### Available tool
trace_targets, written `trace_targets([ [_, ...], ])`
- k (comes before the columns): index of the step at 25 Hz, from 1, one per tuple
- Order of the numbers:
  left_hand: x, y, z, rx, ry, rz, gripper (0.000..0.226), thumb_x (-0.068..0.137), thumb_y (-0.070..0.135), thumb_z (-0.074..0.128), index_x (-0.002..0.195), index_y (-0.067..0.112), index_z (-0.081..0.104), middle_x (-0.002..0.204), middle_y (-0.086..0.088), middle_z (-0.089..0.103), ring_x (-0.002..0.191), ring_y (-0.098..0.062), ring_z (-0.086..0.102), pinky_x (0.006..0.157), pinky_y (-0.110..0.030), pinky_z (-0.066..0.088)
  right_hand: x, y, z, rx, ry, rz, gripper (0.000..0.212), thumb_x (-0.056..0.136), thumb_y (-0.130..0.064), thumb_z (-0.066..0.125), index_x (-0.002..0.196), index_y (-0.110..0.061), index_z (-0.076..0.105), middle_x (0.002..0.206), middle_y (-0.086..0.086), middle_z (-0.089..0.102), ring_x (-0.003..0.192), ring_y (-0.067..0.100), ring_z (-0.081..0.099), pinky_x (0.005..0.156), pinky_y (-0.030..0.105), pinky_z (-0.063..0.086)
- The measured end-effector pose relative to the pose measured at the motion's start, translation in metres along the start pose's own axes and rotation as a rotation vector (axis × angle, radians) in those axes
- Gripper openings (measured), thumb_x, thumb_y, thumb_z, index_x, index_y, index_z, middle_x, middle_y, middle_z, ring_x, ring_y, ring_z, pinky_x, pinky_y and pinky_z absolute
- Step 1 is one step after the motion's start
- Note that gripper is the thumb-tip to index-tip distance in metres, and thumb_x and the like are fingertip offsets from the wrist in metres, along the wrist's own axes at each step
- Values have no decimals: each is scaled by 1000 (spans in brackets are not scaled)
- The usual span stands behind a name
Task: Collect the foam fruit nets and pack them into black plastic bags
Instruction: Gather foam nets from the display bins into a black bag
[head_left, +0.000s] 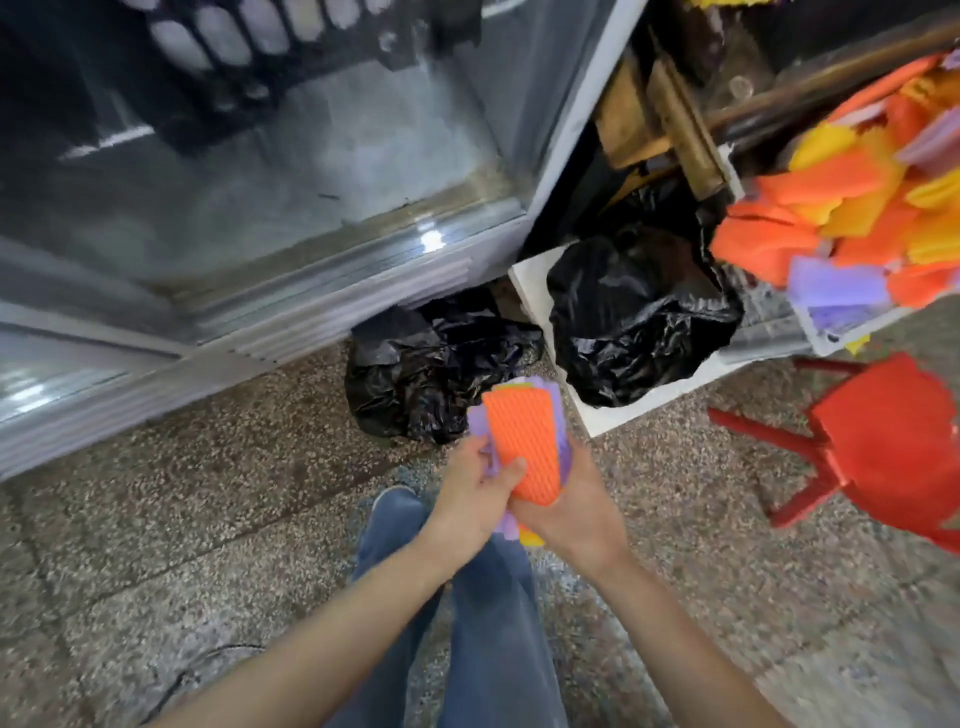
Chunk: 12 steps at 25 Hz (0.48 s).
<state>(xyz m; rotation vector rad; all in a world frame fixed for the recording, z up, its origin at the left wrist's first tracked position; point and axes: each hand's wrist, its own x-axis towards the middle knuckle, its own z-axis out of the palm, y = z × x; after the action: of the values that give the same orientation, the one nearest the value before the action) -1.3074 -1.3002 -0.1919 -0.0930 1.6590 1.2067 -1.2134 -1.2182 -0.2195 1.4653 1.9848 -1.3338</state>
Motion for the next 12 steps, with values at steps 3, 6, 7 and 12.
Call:
trace_targets([
  [3, 54, -27, 12, 144, -250, -25, 16, 96, 10, 49, 95, 26, 49, 93, 10, 54, 95, -15, 56, 93, -35, 45, 32, 39, -2, 43, 91, 140, 88, 56, -54, 77, 127, -22, 37, 104, -5, 59, 88, 19, 61, 72, 29, 47],
  [6, 110, -59, 22, 306, -359, 8, 19, 97, 13, 49, 116, 14, 50, 104, 3, 55, 102, -17, 57, 90, -30, 48, 66, 78, -3, 15, 137, 195, 84, 66, -47, 78, 132, -22, 32, 104, -6, 57, 84, 20, 61, 74, 32, 51],
  [7, 132, -68, 23, 404, -324, 69, 24, 96, 13, 51, 120, 9, 49, 106, 1, 55, 100, -17, 57, 84, -24, 48, 76, 91, -2, 14, 136, 205, 84, 66, -47, 78, 131, -23, 31, 104, -8, 55, 81, 19, 63, 71, 33, 54],
  [12, 246, -97, 11, 924, -52, 358, 44, 92, 11, 56, 134, 3, 43, 134, -15, 47, 127, -27, 43, 108, -31, 31, 106, 146, 12, -5, 84, 241, 83, 59, -58, 74, 124, -30, 28, 111, -8, 57, 80, 19, 67, 65, 41, 59],
])
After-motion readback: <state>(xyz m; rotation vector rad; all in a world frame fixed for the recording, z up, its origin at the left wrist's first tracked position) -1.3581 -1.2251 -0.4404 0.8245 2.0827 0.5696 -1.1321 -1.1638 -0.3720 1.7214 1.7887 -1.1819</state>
